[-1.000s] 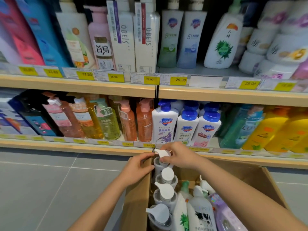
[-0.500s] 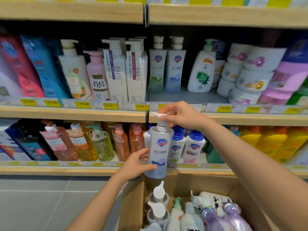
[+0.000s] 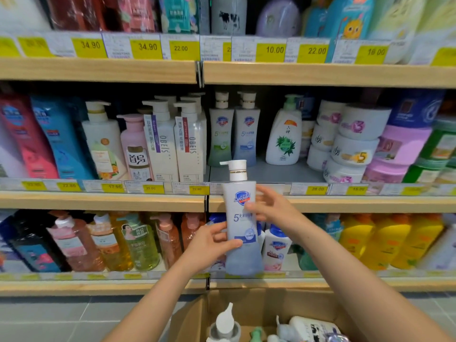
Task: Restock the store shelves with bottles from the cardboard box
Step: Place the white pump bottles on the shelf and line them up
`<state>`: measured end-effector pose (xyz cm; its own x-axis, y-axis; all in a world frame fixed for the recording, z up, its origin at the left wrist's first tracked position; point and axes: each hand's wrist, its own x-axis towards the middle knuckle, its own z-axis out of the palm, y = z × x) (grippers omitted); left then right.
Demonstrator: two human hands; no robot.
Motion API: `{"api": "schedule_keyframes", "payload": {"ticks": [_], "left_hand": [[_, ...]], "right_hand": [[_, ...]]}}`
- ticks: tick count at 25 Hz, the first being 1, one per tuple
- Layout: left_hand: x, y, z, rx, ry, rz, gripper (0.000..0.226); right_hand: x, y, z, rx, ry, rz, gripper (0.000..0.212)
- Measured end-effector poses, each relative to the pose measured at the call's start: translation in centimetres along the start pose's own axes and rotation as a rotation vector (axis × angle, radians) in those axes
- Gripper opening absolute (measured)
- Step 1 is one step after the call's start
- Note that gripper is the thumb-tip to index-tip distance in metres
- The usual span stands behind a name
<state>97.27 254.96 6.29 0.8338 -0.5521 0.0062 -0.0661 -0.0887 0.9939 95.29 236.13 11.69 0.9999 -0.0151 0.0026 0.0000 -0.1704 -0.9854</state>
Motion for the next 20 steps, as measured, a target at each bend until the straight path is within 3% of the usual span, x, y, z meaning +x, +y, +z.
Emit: {"api": "schedule_keyframes", "payload": {"ticks": [2, 7, 9, 11, 12, 14, 16, 20], "left_hand": [[0.7, 0.8, 0.5, 0.006, 0.013, 0.034, 0.039], [3.1, 2.3, 0.5, 0.169, -0.097, 0.079, 0.036], [4.4, 3.3, -0.8, 0.329, 0.088, 0.235, 0.03], [6.2, 4.4, -3.0, 0.689, 0.399, 0.502, 0.029], [7.3, 4.6, -4.0, 0.912, 0.477, 0.627, 0.032], [9.6, 4.3, -5.2, 1.255, 0.439, 0.705, 0.038], [11.1, 3.2, -5.4, 1.433, 0.361, 0.702, 0.04], [11.8, 1.4, -5.3, 1.491, 0.361, 0.737, 0.039]], "right_hand": [[-0.8, 1.3, 0.0, -0.057, -0.083, 0.025, 0.048], [-0.5, 1.9, -2.1, -0.007, -0.024, -0.004, 0.045], [0.0, 1.2, -3.6, 0.016, 0.007, -0.002, 0.042], [0.5, -0.3, -5.0, -0.059, 0.056, -0.02, 0.042], [0.8, -1.1, -5.7, -0.107, 0.083, -0.037, 0.043], [1.7, -2.9, -6.9, -0.157, 0.122, -0.088, 0.039], [2.8, -4.3, -7.5, -0.199, 0.135, -0.142, 0.038], [5.3, -5.6, -7.5, -0.277, 0.122, -0.242, 0.043]]}}
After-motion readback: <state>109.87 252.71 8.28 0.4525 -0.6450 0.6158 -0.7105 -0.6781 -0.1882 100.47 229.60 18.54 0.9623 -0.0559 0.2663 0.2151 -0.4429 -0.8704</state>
